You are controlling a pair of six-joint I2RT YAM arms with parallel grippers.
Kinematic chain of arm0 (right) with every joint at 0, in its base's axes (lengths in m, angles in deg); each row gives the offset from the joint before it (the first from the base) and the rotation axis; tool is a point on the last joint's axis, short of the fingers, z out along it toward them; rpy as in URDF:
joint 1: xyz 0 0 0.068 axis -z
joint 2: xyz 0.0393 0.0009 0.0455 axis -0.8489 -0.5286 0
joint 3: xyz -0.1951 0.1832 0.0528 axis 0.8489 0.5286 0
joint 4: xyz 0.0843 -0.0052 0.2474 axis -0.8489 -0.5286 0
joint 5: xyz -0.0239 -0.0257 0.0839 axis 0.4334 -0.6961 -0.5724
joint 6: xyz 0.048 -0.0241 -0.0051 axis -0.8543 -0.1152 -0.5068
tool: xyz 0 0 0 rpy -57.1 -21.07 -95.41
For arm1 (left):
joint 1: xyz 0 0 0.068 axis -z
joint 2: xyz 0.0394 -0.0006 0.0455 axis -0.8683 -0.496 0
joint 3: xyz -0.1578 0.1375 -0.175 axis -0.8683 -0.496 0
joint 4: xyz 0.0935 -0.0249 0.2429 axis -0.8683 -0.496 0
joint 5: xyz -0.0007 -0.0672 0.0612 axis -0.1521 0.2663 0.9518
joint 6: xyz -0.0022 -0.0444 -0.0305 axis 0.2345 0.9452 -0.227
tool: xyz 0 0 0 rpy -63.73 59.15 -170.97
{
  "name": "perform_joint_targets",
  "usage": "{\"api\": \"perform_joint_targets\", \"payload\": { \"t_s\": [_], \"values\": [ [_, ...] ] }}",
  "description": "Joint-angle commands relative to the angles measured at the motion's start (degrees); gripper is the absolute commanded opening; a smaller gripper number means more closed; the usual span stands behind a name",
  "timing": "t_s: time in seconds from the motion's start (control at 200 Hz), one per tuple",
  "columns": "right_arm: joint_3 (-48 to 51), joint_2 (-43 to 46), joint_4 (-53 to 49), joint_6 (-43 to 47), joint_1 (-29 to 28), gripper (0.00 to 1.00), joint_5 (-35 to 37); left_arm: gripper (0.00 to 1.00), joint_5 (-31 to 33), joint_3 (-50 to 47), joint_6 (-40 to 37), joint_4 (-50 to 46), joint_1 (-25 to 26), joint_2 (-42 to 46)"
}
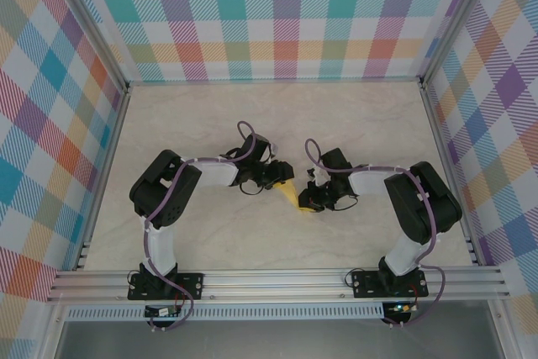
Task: Fold a paper plane with a square sheet of paper (pick it up from the middle)
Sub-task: Fold the wing for the fifth time at the center of the table.
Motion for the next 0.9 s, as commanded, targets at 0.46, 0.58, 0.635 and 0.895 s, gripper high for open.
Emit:
{"api": "perform_joint_targets", "payload": {
  "t_s": [0.46, 0.58, 0.635, 0.895],
  "values": [
    [1.72, 0.64, -8.09, 0.71, 0.48, 0.13, 3.38, 0.46, -0.2, -0.33, -1.27, -2.94, 0.66, -2.92],
    [2.01, 0.82, -8.38, 0.79, 0.48, 0.13, 3.66, 0.46, -0.29, -0.33, -1.42, -2.94, 0.66, -2.99],
    [2.08, 0.88, -8.76, 0.9, 0.48, 0.12, 3.98, 0.46, -0.3, -0.33, -1.32, -3.01, 0.66, -3.05],
    [1.62, -0.38, -10.75, 2.02, 0.48, 0.09, 5.32, 0.46, -0.32, -0.15, -1.34, -3.1, 0.66, -3.15]
  ]
}}
